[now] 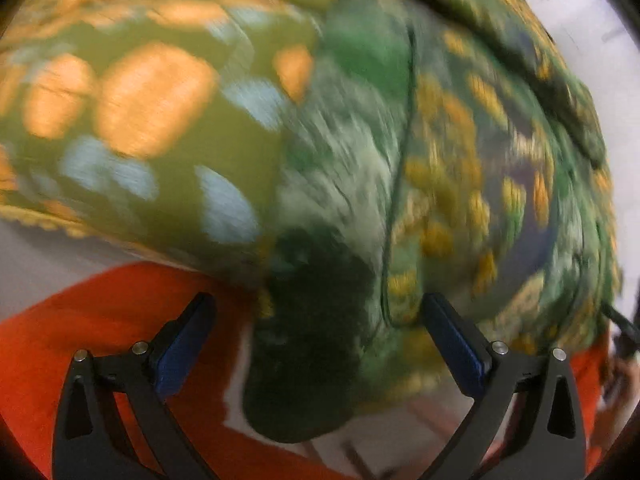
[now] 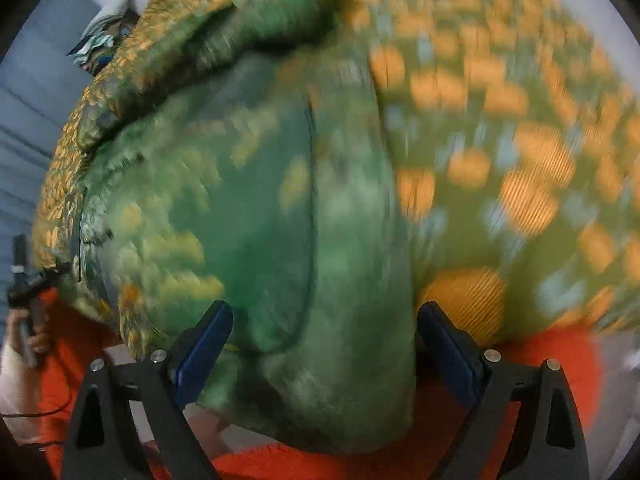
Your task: Fold large clothes
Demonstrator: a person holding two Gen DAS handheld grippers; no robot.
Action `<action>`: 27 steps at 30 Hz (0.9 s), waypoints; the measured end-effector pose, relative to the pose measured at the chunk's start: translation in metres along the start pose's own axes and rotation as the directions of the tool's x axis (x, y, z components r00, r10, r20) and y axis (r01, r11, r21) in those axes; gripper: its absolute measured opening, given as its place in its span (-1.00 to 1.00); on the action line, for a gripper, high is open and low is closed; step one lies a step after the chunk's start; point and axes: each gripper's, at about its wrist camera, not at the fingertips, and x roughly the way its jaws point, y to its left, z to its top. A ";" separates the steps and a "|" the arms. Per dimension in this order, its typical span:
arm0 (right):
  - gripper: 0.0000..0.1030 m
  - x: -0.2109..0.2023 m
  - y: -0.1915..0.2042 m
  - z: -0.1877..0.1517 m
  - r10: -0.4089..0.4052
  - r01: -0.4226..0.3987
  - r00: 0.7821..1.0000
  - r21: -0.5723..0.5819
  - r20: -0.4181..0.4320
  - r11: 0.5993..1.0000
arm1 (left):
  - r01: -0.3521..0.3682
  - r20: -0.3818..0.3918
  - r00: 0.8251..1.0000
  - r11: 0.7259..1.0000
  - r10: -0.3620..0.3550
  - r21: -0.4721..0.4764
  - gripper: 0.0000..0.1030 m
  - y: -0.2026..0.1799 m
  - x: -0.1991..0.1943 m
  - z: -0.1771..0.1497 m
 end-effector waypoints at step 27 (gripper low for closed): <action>-0.79 -0.145 -0.012 -0.054 0.627 -0.618 0.779 0.195 0.016 0.762 | 0.392 0.048 0.919 0.920 -0.392 0.009 -0.85 -0.018 -0.191 -0.063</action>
